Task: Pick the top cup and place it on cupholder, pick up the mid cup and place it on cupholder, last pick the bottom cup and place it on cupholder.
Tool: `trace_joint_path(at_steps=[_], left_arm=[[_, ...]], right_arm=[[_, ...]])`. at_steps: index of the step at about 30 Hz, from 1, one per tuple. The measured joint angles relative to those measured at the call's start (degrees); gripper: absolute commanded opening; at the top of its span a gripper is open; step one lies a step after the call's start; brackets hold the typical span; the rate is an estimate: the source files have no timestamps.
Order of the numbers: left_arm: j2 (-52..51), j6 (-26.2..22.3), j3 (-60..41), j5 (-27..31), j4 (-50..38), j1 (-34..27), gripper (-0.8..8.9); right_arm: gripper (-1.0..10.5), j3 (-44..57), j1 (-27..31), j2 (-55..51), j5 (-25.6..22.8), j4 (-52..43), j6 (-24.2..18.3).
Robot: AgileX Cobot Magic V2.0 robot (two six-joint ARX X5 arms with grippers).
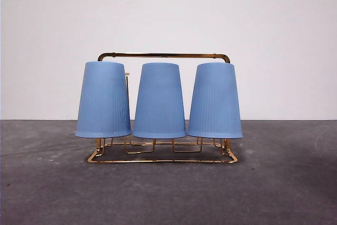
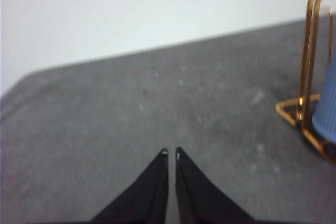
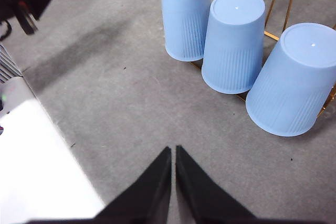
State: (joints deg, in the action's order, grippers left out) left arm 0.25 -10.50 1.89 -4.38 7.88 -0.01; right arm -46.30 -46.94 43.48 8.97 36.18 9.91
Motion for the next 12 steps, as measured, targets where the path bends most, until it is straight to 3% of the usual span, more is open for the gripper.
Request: trace_joint_path(at_steps=[12], left_arm=[[0.0,2.2,0.0,0.0,2.3,0.0,0.15]], right_arm=[[0.1,0.0,0.0,0.0,0.0,0.0,0.0]])
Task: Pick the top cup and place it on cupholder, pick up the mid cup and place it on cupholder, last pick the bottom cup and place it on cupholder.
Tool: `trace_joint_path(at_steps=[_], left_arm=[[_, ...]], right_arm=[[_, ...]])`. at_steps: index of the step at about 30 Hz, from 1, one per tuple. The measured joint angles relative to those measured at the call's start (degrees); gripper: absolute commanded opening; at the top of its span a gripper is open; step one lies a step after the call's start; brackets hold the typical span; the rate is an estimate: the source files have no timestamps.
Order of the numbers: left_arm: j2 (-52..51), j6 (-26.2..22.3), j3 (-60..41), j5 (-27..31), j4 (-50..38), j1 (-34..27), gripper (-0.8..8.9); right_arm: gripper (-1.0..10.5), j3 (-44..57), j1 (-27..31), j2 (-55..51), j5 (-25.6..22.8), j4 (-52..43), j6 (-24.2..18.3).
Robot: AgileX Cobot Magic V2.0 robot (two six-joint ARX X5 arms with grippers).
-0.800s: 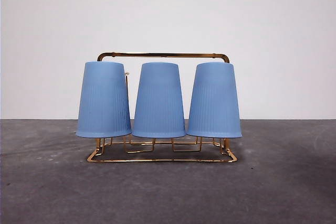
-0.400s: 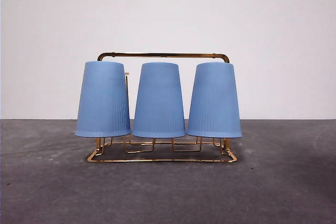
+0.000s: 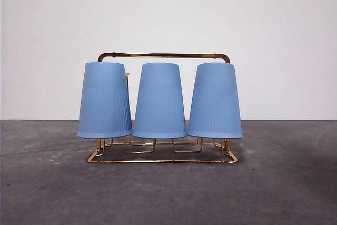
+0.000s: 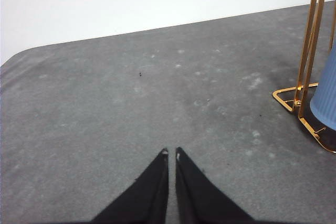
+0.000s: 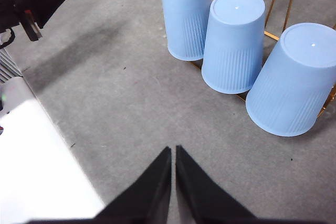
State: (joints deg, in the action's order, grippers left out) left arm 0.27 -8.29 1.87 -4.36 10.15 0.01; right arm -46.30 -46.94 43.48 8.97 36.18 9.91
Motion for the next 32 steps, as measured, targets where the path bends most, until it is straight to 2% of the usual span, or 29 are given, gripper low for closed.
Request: trace_joint_path(at_steps=[20,23,25,28,32], left_arm=[[0.0,0.2,0.0,0.0,0.0,0.0,0.15],[0.0,0.2,0.0,0.0,0.0,0.0,0.15],[0.0,0.2,0.0,0.0,0.0,0.0,0.15],[0.0,0.1,0.0,0.0,0.0,0.0,0.15],[0.0,0.2,0.0,0.0,0.0,0.0,0.15]], right_arm=[[0.1,0.0,0.0,-0.1,0.0,0.0,-0.1],[0.1,0.0,1.0,-1.2,-2.1,-0.1,-1.9],[0.1,0.0,3.3,-2.8,-4.1,-1.4,-3.9],[0.1,1.7,8.8,-5.9,-4.4,-7.0,-5.8],[0.1,8.5,17.7,-11.8,-4.5,-15.0,-7.7]])
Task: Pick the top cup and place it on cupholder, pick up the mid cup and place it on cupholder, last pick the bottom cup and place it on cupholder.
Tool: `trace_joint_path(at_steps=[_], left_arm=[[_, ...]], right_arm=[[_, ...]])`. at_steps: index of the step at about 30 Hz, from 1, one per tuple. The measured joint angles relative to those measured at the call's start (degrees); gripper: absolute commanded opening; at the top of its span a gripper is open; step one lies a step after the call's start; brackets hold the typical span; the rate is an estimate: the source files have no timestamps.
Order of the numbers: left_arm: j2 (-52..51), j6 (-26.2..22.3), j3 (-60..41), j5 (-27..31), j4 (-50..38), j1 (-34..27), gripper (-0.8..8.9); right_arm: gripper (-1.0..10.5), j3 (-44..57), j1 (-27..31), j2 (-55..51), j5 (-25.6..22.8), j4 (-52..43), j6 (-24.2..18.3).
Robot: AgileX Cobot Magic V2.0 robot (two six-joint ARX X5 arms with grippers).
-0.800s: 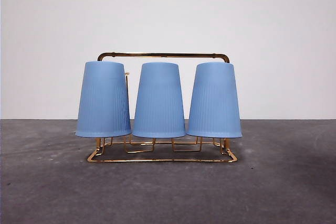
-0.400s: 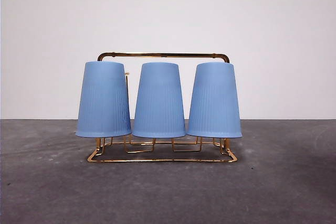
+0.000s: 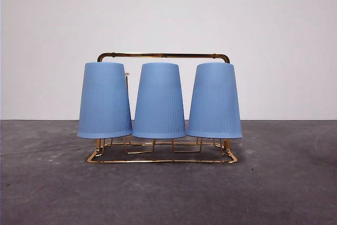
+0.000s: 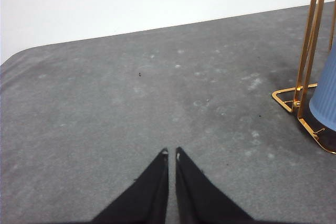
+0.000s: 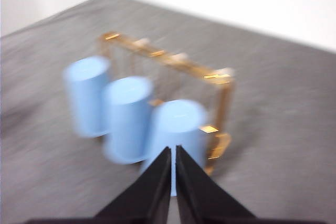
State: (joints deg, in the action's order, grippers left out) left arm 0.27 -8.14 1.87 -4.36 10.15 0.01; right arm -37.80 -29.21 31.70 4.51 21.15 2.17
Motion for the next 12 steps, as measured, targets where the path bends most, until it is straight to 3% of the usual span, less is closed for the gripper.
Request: trace_joint_path(at_steps=[12], left_arm=[[0.0,0.0,0.0,0.0,0.0,0.0,0.15]], right_arm=[[0.1,24.6,21.4,-18.8,-0.1,-22.3,-3.7]])
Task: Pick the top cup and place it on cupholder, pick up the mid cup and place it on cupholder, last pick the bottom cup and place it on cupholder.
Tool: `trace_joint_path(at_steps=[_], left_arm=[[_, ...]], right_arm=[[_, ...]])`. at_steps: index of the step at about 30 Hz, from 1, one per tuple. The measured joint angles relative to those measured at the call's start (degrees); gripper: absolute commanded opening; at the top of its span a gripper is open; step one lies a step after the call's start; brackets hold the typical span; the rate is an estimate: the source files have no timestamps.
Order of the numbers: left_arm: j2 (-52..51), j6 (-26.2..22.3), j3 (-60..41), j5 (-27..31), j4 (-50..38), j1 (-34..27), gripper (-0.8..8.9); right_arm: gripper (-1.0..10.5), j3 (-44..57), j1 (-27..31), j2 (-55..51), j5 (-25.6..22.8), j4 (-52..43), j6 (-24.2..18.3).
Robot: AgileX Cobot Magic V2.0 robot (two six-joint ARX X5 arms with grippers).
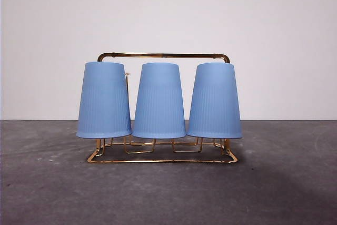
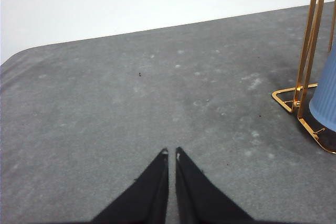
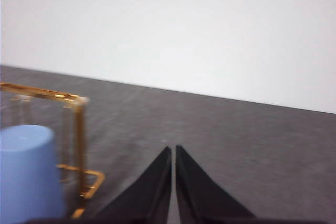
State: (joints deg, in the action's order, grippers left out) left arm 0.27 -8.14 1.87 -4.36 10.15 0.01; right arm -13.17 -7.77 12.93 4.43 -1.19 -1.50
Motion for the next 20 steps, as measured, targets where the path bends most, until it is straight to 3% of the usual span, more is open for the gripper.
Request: trace_joint_path(at_steps=[6,14,20], left_arm=[[0.0,0.0,0.0,0.0,0.0,0.0,0.15],[0.0,0.0,0.0,0.0,0.0,0.0,0.15],[0.0,0.0,0.0,0.0,0.0,0.0,0.15]], right_arm=[[0.1,6.9,4.2,-6.1,0.0,-1.5,-0.2],[0.1,12.2,4.6,-9.7,-0.3,-1.9,0.1],[0.1,12.3,4.6,-11.7,-1.4,4.7,0.5]])
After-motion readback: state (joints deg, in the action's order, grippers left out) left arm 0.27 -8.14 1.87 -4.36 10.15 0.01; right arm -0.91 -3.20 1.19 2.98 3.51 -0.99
